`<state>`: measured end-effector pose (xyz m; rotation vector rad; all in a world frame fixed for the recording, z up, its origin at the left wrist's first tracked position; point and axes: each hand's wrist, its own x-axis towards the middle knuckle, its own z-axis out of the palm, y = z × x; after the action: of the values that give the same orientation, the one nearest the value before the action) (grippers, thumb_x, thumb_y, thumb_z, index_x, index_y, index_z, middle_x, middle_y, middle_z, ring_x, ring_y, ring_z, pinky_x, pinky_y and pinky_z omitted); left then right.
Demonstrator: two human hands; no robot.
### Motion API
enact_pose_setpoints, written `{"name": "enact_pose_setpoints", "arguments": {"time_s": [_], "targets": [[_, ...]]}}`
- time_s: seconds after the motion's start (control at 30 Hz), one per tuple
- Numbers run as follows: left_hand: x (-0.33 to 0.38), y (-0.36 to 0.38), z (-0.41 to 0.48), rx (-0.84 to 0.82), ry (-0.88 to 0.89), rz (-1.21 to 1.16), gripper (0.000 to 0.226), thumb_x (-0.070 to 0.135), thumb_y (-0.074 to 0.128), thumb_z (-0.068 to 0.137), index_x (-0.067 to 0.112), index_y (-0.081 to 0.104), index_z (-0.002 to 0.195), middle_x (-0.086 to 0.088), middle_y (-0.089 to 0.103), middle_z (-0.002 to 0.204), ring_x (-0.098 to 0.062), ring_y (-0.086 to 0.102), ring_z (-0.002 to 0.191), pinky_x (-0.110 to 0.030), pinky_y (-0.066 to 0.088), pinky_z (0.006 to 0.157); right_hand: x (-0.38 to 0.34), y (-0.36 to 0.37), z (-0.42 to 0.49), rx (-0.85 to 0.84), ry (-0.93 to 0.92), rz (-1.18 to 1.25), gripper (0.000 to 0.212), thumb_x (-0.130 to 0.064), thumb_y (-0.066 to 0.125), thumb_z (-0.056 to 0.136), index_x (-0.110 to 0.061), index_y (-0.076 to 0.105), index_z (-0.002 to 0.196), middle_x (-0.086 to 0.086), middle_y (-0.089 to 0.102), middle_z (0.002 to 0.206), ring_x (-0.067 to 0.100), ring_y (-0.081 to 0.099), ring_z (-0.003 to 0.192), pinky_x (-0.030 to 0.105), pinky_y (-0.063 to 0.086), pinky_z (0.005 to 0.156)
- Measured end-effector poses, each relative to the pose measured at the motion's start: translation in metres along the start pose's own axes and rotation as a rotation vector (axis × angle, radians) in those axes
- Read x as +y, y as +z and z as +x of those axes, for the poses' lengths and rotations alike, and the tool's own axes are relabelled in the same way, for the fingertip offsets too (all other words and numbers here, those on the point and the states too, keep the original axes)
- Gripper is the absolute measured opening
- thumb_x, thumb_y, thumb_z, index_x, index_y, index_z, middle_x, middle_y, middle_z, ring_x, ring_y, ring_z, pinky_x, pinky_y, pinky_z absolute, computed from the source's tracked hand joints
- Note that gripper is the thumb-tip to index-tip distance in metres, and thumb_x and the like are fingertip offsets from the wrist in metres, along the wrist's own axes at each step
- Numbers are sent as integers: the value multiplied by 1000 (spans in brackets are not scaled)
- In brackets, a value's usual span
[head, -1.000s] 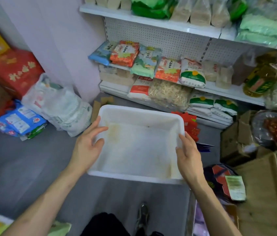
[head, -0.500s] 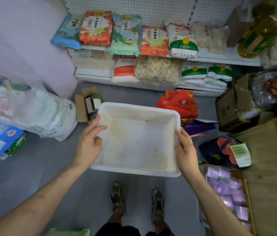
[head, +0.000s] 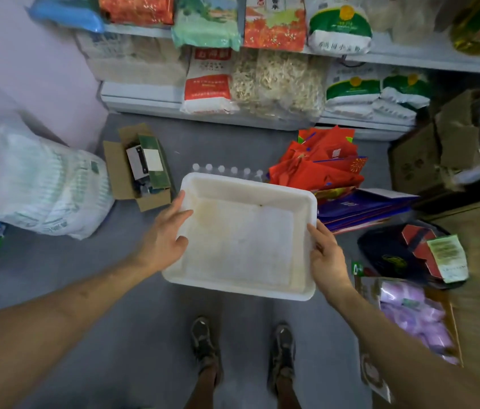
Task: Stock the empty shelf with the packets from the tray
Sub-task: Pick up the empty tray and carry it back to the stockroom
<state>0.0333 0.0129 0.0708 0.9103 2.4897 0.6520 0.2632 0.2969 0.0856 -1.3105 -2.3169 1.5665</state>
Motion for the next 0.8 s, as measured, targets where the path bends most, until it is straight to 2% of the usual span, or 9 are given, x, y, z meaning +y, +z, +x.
{"name": "enact_pose_setpoints", "arguments": {"time_s": [0.1, 0.17, 0.23, 0.37, 0.5, 0.57, 0.67, 0.73, 0.8], "targets": [[-27, 14, 17, -88, 40, 46, 64, -10, 68, 78, -3, 54, 141, -6, 15, 168, -30, 30, 151, -46, 38, 118, 17, 20, 31, -49, 11, -8, 47, -7, 42, 102, -30, 59, 140, -18, 43, 152, 10, 46, 137, 33, 38, 116], [-37, 17, 29, -129, 34, 75, 63, -10, 66, 81, -5, 52, 142, -9, 12, 169, -30, 27, 153, -35, 29, 120, 28, 33, 51, -75, -1, -37, 48, -6, 43, 102, -26, 58, 142, -15, 42, 155, 11, 44, 139, 36, 35, 120], [-33, 17, 34, -147, 33, 92, 62, -7, 64, 85, -2, 50, 144, -8, 8, 169, -28, 22, 154, -24, 28, 113, 32, 35, 62, -88, 14, -61, 52, -2, 43, 100, -22, 54, 146, -11, 36, 160, 13, 39, 144, 37, 31, 122], [-55, 38, 44, -244, 25, 70, 67, -3, 62, 87, -1, 41, 151, 3, -12, 166, -26, 16, 156, -39, 43, 111, 49, 55, 81, -123, 102, -65, 56, 0, 42, 98, -23, 50, 149, -10, 29, 163, 14, 33, 148, 42, 28, 125], [-70, 53, 42, -380, -39, 136, 75, 11, 58, 93, 9, 24, 160, 10, -30, 165, -19, 22, 154, -36, 49, 102, 67, 69, 90, -184, 183, -52, 58, -15, 44, 93, -44, 47, 144, -16, 30, 162, 17, 34, 149, 50, 31, 122], [-76, 57, 41, -412, -38, 133, 76, 13, 57, 93, 10, 23, 161, 13, -35, 162, -21, 20, 155, -38, 51, 100, 64, 72, 90, -216, 213, -60, 62, -5, 45, 97, -35, 44, 150, -16, 26, 164, 15, 31, 149, 46, 28, 124], [-80, 60, 45, -460, -24, 118, 78, 17, 57, 93, 12, 19, 162, 18, -40, 159, -24, 32, 150, -39, 52, 98, 61, 73, 91, -202, 261, -51, 65, 6, 44, 97, -24, 40, 155, -16, 29, 159, 11, 37, 138, 32, 30, 117], [-79, 63, 46, -461, -34, 94, 78, 19, 56, 95, 14, 17, 163, 22, -42, 156, -22, 32, 150, -40, 51, 100, 62, 73, 91, -198, 283, -32, 66, 6, 45, 97, -25, 39, 155, -15, 29, 158, 13, 37, 138, 35, 32, 117], [-81, 66, 56, -454, -45, 74, 77, 21, 56, 95, 15, 18, 162, 25, -44, 154, -24, 36, 148, -40, 51, 100, 65, 76, 103, -208, 311, -54, 65, 4, 47, 98, -24, 37, 157, -15, 20, 165, 18, 29, 149, 44, 27, 123]]}}
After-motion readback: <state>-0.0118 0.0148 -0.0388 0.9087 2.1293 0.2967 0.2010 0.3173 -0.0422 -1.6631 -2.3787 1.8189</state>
